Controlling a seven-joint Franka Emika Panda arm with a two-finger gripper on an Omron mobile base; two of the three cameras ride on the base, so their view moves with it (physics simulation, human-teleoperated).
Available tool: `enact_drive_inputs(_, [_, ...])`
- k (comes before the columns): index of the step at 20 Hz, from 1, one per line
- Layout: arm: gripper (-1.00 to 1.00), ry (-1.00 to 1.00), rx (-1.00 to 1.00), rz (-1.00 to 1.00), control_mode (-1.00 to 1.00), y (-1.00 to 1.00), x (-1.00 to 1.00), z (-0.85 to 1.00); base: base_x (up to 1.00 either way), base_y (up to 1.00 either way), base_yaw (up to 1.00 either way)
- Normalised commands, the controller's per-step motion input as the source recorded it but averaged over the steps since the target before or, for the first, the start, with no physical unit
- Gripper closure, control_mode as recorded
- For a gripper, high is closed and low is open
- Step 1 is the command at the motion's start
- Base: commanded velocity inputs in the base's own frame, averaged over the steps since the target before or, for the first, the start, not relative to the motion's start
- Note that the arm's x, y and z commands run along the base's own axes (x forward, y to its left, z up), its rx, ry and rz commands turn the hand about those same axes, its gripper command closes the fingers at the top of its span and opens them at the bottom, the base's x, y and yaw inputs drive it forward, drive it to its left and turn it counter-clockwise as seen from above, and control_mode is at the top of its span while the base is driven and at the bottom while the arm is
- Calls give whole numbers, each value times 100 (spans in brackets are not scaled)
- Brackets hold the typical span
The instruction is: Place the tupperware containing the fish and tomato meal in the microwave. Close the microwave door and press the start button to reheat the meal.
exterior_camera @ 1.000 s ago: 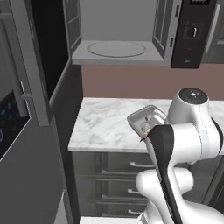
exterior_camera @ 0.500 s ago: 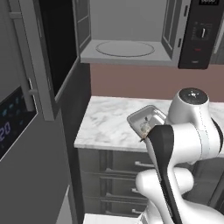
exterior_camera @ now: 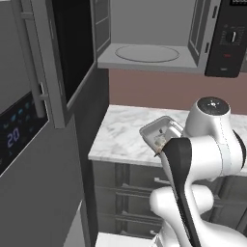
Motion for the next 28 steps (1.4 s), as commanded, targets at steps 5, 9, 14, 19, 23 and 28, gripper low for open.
enact_drive_inputs(5, [100,0,0,4,-100,0,4,0,11,0,9])
enact_drive_inputs(9, [100,0,0,3,-100,-1,0,0,0,0,0])
enact_drive_inputs(14, [100,0,0,0,-100,0,0,0,0,0,0])
enact_drive_inputs(19, [100,0,0,0,-100,0,0,0,0,0,0])
enact_drive_inputs(23, [100,-11,0,0,-100,0,0,17,0,0,0])
enact_drive_inputs(28, [100,-20,0,0,-100,-2,0,45,0,0,0])
